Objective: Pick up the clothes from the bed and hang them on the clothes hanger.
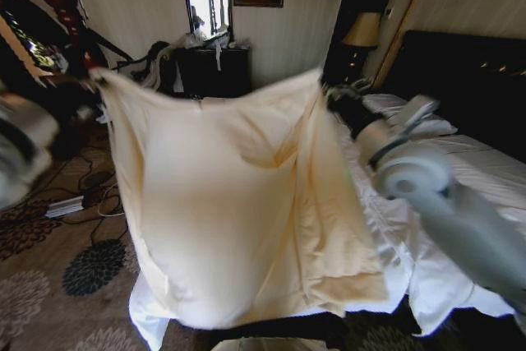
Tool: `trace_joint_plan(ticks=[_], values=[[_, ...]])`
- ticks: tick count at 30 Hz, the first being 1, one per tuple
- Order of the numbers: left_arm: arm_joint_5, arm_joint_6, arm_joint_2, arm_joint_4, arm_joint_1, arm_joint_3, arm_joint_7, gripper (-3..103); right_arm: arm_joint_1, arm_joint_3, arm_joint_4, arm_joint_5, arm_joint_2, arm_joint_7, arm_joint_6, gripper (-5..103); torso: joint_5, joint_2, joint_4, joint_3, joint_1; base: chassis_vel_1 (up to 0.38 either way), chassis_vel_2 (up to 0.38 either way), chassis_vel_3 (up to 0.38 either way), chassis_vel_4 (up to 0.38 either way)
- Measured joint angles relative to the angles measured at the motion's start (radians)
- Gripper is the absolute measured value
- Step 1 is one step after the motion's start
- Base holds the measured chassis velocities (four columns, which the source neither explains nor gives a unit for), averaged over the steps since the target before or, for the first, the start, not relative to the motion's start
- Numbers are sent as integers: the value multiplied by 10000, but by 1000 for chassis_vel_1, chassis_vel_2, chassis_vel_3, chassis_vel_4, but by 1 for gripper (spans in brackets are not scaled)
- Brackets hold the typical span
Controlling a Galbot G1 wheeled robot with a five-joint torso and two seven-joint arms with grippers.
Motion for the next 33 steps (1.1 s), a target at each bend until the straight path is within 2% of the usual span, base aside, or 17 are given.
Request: trace_joint_plan(ticks=[2,3,4,7,8,10,12,13,15,17,18,20,24,26,29,31,33], values=[[406,-4,-692,620,-174,796,-3,0,-14,-536,-900,-589,496,-309,301,0,9,-1,-2,1,1,0,0,0,0],[406,-4,-692,620,-174,796,-3,0,-14,-536,-900,-589,496,-309,301,0,9,-1,-2,1,1,0,0,0,0],[834,-19,-1345,1264,-466,1459,18,0,28,-988,-1827,-1126,986,-676,610,0,6,-1,4,2,3,0,0,0,0],[1688,-182,-2546,2632,-1569,2878,216,0,187,-1519,-3561,-1616,1796,-1244,1084,0,5,0,7,-1,0,0,0,0,0],[1688,-182,-2546,2632,-1569,2878,216,0,187,-1519,-3561,-1616,1796,-1244,1084,0,5,0,7,-1,0,0,0,0,0],[1979,-299,-3292,3485,-2352,3730,242,0,272,-1629,-4399,-1831,2194,-1563,1337,0,8,-1,-1,-1,-1,0,0,0,0],[2287,-466,-4526,4932,-3514,4742,233,0,417,-1622,-5632,-2204,2860,-1924,1770,0,9,-1,-4,0,2,0,0,0,0],[2287,-466,-4526,4932,-3514,4742,233,0,417,-1622,-5632,-2204,2860,-1924,1770,0,9,-1,-4,0,2,0,0,0,0],[2528,-526,-5543,6053,-4470,5370,181,0,466,-1390,-6360,-2395,3416,-2048,1922,0,5,-1,0,1,3,0,0,0,0],[2804,-558,-6419,7088,-5240,5722,133,0,550,-1147,-7069,-2550,4002,-2184,2042,0,10,-1,-6,-1,1,0,0,0,0],[2804,-558,-6419,7088,-5240,5722,133,0,550,-1147,-7069,-2550,4002,-2184,2042,0,10,-1,-6,-1,1,0,0,0,0],[3341,-623,-7321,8339,-5861,5951,110,0,610,-1077,-7665,-2754,4408,-2414,2116,0,13,-1,3,-1,0,0,0,0,0],[3871,-627,-8492,9700,-6270,6052,-6,0,585,-1096,-8072,-3112,4627,-2669,2151,0,6,-1,4,-1,1,0,0,0,0],[4202,-487,-9146,10110,-6209,6044,-162,0,478,-1183,-8192,-3246,4698,-2724,2150,0,11,0,-8,-2,-1,0,0,0,0],[4401,-459,-9448,10258,-6044,6039,-275,0,373,-1236,-8230,-3385,4755,-2728,2151,0,6,1,-8,-3,-2,0,0,0,0],[4487,-528,-9519,10286,-5813,6096,-323,0,236,-1255,-8219,-3477,4815,-2721,2151,0,9,1,6,-2,-2,0,0,0,0],[4517,-647,-9490,10212,-5635,6140,-308,0,172,-1259,-8173,-3484,4823,-2701,2151,0,7,1,7,-2,-2,0,0,0,0]])
